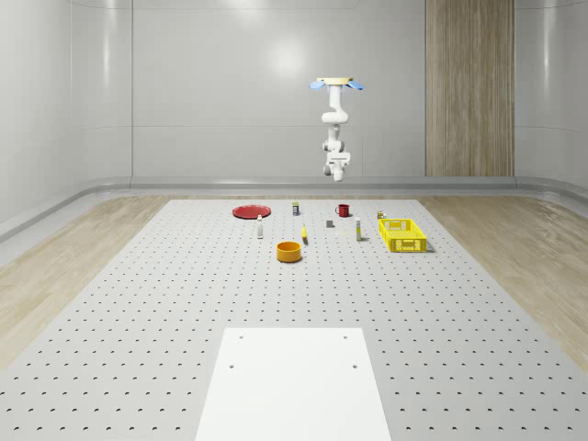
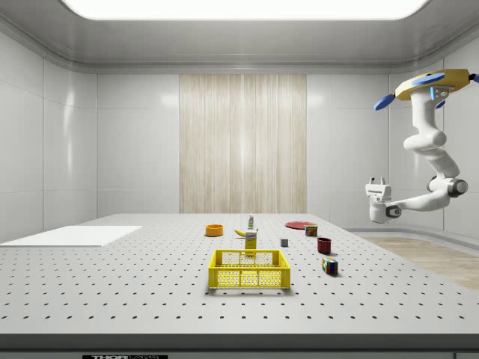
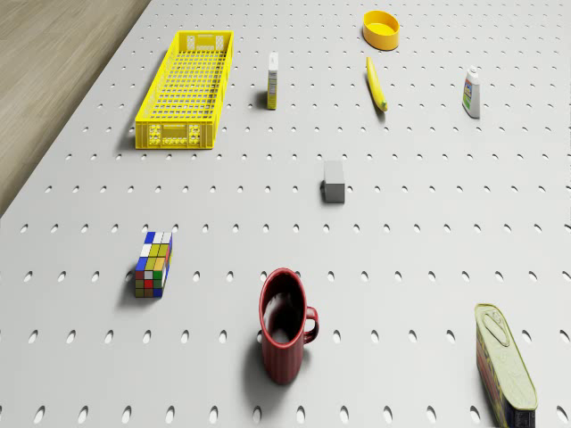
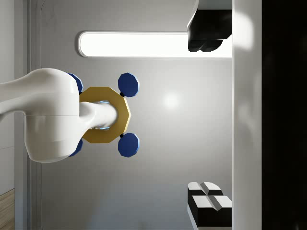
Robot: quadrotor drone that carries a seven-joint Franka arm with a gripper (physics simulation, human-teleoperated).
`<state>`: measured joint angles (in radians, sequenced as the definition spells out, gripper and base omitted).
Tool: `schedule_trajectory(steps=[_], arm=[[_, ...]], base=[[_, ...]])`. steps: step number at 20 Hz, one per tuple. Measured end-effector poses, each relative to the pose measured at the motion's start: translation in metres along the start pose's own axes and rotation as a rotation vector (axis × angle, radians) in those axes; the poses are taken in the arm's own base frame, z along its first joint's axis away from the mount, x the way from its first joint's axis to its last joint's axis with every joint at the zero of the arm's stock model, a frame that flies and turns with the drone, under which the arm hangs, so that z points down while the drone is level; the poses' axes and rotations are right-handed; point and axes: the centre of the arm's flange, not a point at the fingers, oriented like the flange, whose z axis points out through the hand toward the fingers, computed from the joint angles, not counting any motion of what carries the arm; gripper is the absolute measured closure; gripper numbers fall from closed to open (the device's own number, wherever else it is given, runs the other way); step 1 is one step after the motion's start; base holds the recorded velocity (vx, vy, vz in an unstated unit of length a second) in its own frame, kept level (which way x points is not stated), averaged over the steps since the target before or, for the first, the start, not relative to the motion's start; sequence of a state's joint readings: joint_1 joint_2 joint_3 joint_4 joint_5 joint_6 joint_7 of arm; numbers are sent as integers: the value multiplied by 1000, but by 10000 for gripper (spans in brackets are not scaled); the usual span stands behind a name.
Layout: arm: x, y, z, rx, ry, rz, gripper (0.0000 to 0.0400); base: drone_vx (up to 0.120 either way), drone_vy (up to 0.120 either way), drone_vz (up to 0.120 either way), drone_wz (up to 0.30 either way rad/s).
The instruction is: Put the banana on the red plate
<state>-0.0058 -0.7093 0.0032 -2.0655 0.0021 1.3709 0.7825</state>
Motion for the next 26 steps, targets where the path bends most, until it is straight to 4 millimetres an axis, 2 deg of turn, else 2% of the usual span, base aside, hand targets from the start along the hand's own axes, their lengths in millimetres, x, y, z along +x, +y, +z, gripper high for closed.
schedule_trajectory(steps=[17, 26], arm=[[0, 0, -8, 9, 10, 0, 0], [-1, 0, -8, 11, 17, 0, 0]], base=[[0, -120, 0, 0], [116, -120, 0, 0]])
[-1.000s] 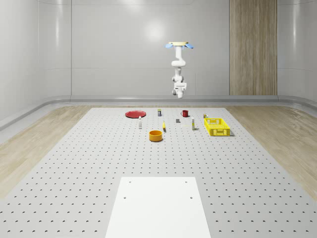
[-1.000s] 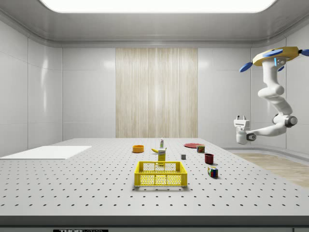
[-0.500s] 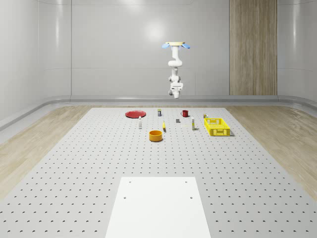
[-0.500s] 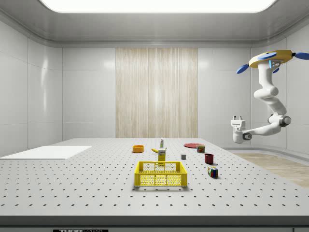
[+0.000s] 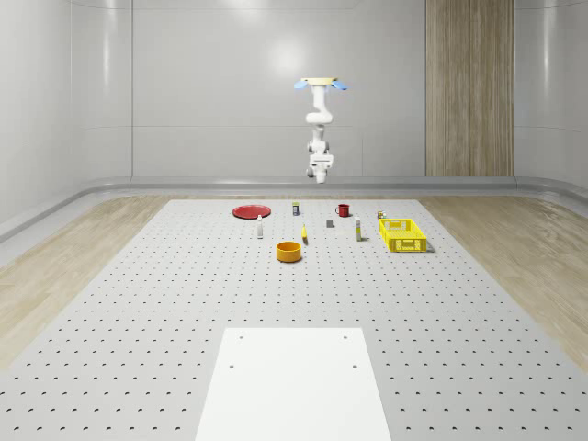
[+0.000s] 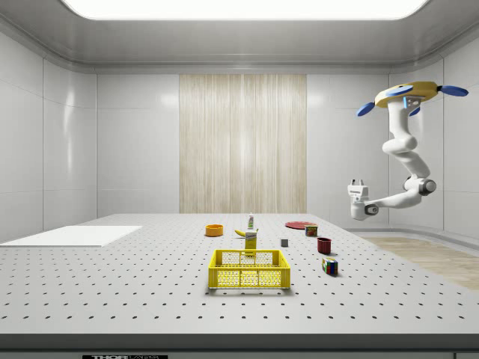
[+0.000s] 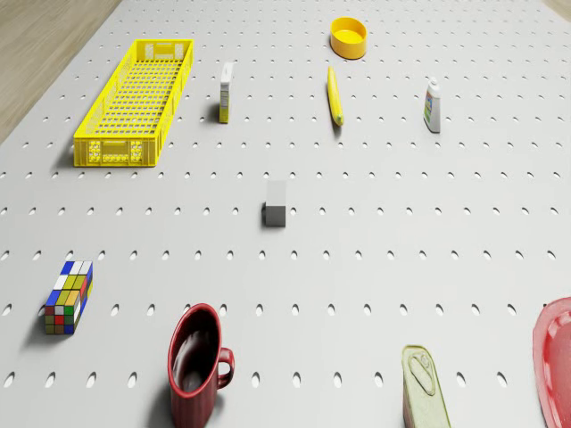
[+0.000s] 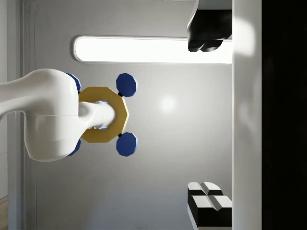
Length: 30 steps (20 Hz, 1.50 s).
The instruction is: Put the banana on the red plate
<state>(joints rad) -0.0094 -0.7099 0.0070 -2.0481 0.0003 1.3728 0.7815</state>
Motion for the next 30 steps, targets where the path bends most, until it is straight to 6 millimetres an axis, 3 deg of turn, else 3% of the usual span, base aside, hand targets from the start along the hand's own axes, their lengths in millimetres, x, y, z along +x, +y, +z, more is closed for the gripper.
schedule_trajectory(steps=[20, 26, 30], arm=[[-10, -8, 1, -78, 99, -1, 0], [-26, -23, 6, -235, 262, -4, 0], [-46, -42, 22, -464, 493, -8, 0]], base=[[120, -120, 0, 0], [120, -100, 0, 0], [120, 0, 0, 0]])
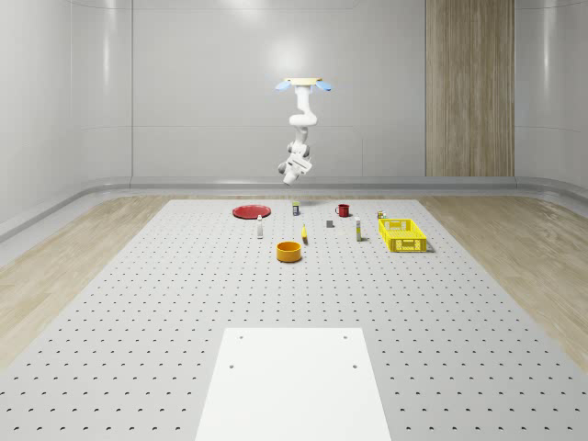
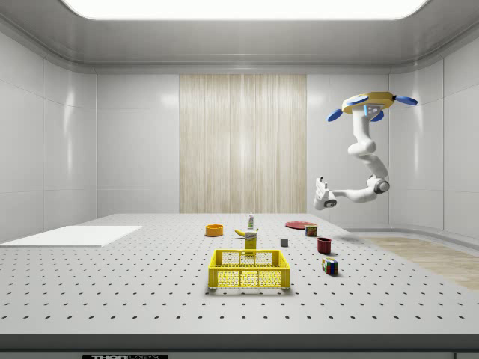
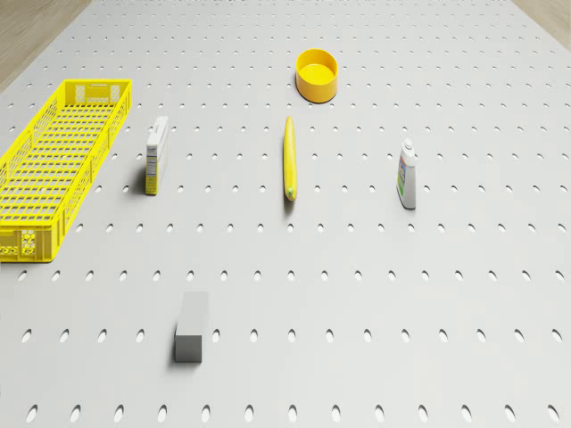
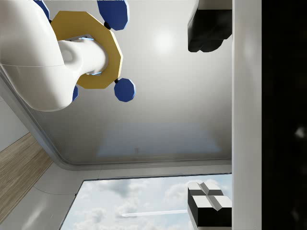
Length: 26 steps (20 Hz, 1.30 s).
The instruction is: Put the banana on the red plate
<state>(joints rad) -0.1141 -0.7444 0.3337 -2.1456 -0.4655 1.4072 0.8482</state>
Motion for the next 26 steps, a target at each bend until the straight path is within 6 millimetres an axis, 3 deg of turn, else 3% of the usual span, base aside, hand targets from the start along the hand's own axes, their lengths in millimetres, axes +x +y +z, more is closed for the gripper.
schedule_trajectory(steps=[3, 5, 9, 13, 18, 23, 26], arm=[[-27, -26, 8, -273, 274, -8, 0], [-46, -45, 25, -502, 502, -15, 0], [-70, -67, 82, -983, 981, -29, 0], [-68, -64, 132, -1342, 1338, -41, 0], [-59, -53, 161, -1575, 1572, -54, 0], [-53, -46, 171, -1671, 1671, -61, 0], [-51, -44, 174, -1699, 1700, -64, 0]], base=[[120, 0, -67, 0], [120, 0, -120, 0], [120, 0, -120, 0], [120, 0, -120, 0], [120, 0, -120, 0], [120, 0, -120, 0], [120, -107, -120, 0]])
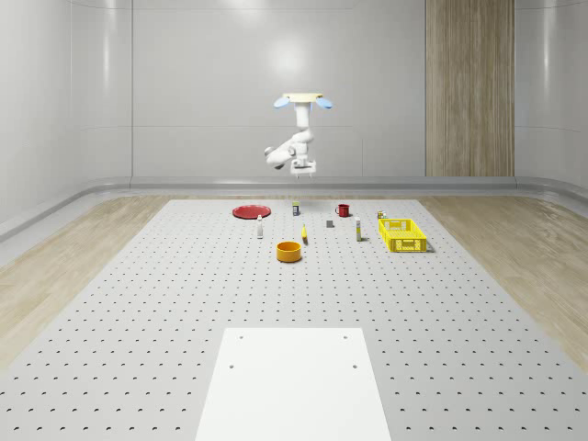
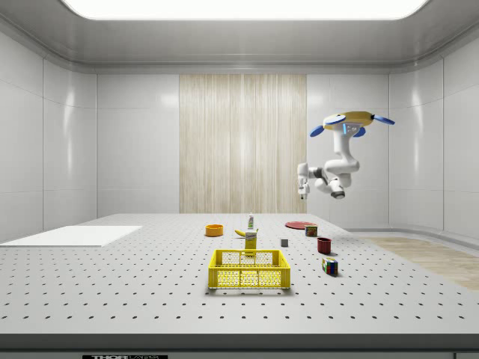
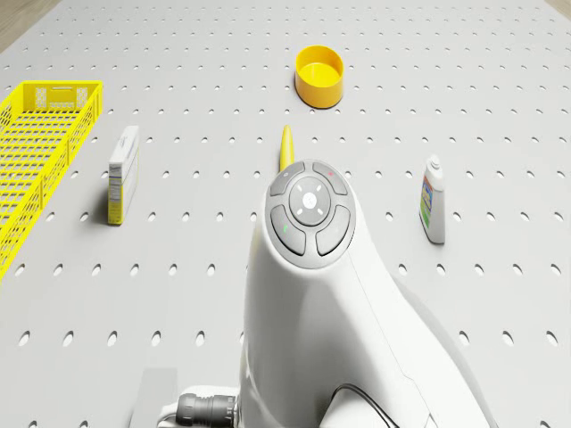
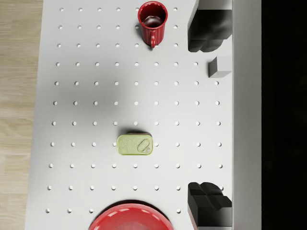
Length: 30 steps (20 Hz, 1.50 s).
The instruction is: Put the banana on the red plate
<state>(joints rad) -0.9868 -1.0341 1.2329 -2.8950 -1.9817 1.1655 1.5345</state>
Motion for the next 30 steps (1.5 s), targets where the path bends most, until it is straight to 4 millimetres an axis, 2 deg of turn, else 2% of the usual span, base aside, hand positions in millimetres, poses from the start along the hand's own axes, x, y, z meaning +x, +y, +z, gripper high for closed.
schedule_trajectory(steps=[3, 21, 26, 30], arm=[[-2, -2, 0, -16, 17, 0, 0], [-4, -4, 0, -37, 39, -1, 0], [-4, -4, 0, -37, 40, -1, 0], [-4, -4, 0, -37, 40, -1, 0]], base=[[120, -13, -13, 0], [120, 0, -120, 0], [120, 0, -24, 0], [120, 0, -120, 0]])
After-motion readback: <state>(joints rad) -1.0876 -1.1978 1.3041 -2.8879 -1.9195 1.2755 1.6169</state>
